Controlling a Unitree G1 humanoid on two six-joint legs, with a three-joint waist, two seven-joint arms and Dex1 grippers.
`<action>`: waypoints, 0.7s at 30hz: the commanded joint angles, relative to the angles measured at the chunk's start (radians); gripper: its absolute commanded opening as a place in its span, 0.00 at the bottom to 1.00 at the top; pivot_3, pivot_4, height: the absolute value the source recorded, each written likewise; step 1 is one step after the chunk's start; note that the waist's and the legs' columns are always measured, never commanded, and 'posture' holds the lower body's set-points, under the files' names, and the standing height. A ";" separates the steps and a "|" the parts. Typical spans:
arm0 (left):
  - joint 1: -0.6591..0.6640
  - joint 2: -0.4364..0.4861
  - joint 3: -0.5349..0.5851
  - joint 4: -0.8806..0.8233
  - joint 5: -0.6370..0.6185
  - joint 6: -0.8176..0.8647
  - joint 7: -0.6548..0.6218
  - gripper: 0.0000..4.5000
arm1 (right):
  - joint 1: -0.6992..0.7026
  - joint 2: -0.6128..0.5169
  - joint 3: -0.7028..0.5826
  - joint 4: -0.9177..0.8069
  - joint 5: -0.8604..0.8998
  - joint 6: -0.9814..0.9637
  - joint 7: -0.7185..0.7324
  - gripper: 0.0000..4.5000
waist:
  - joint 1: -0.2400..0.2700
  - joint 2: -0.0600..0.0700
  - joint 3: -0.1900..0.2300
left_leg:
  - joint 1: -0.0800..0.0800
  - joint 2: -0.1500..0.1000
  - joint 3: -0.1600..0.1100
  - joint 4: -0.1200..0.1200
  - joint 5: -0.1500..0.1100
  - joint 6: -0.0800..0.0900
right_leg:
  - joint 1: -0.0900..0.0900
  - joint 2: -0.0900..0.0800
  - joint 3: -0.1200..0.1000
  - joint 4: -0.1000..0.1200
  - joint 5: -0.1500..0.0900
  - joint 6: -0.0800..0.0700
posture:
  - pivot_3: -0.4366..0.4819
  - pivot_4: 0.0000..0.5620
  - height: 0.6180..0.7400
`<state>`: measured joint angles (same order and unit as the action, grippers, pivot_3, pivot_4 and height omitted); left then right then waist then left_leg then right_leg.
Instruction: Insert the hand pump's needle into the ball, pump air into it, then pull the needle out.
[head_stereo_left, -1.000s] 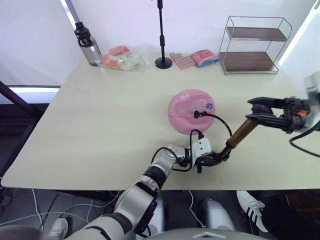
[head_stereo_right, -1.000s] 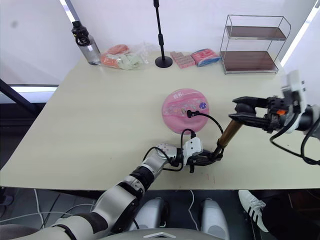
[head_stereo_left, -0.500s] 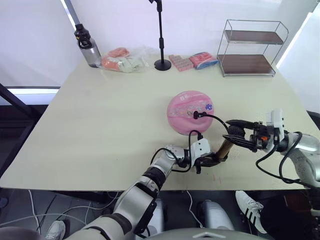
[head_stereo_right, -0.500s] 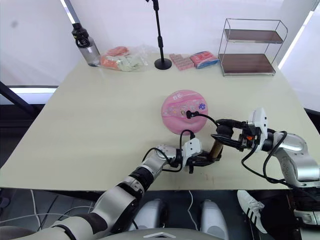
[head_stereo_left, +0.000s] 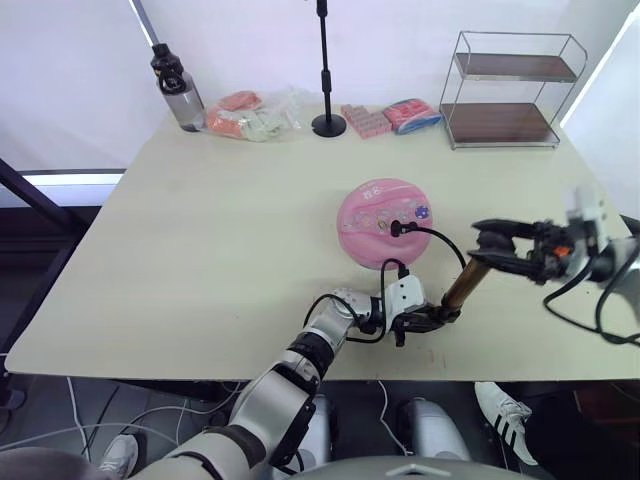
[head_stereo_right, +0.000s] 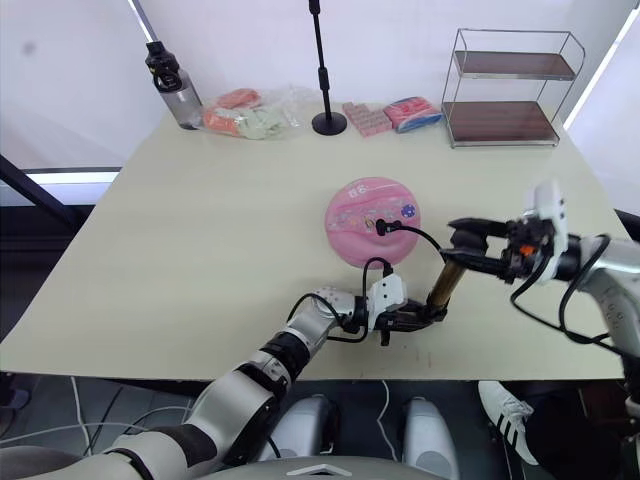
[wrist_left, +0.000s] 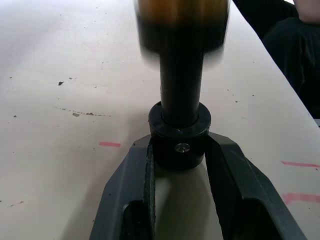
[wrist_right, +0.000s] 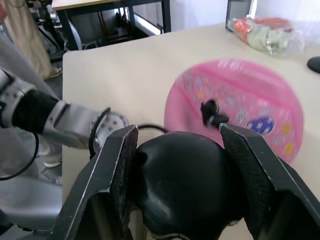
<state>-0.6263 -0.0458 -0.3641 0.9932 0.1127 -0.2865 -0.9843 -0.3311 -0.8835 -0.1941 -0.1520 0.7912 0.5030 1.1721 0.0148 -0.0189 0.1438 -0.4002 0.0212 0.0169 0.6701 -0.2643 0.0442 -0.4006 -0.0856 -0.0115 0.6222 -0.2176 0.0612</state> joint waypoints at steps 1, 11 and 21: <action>0.044 0.036 -0.025 0.085 0.050 0.046 0.008 0.22 | -0.097 -0.064 -0.135 -0.049 0.107 0.073 -0.024 0.48 | 0.000 -0.001 0.001 | 0.000 0.000 0.000 0.000 0.000 0.000 | 0.000 0.000 0.000 0.000 0.000 0.000 | 0.48 0.27 1.00; 0.044 0.033 -0.024 0.090 0.049 0.041 0.007 0.22 | -0.255 -0.143 -0.200 -0.037 0.220 0.237 -0.063 0.48 | 0.000 0.000 0.005 | -0.001 0.001 -0.001 0.000 0.000 0.000 | -0.001 0.000 -0.001 0.000 0.000 0.000 | 0.48 0.27 1.00; 0.044 0.035 -0.019 0.091 0.043 0.036 0.008 0.22 | -0.144 -0.090 -0.132 -0.085 0.124 0.197 -0.058 0.48 | 0.001 0.001 0.003 | -0.010 0.000 -0.001 0.001 0.000 0.000 | -0.009 0.000 0.000 0.000 0.000 0.000 | 0.48 0.27 1.00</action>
<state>-0.6332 -0.0466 -0.3660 0.9930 0.1130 -0.3010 -0.9885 -0.4928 -0.9851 -0.3020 -0.2131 0.9403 0.7360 1.1111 0.0155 -0.0176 0.1471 -0.4101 0.0211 0.0160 0.6712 -0.2641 0.0443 -0.4094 -0.0850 -0.0119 0.6225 -0.2172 0.0616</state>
